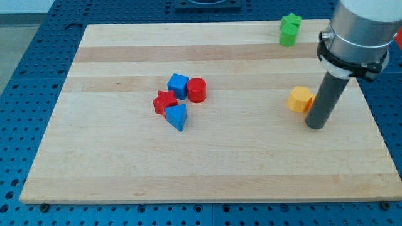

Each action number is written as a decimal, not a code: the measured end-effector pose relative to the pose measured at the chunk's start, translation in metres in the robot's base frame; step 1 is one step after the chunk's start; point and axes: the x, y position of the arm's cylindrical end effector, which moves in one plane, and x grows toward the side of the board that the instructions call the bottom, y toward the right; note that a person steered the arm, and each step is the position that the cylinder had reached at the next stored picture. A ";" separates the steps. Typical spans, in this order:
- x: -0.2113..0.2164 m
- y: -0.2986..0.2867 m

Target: Point your arm to the bottom of the red star

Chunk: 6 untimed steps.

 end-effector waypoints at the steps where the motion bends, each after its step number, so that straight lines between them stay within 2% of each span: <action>1: 0.001 0.000; 2: -0.008 0.000; 3: 0.002 0.004; 4: 0.082 -0.034; 5: 0.113 -0.161; 6: 0.102 -0.254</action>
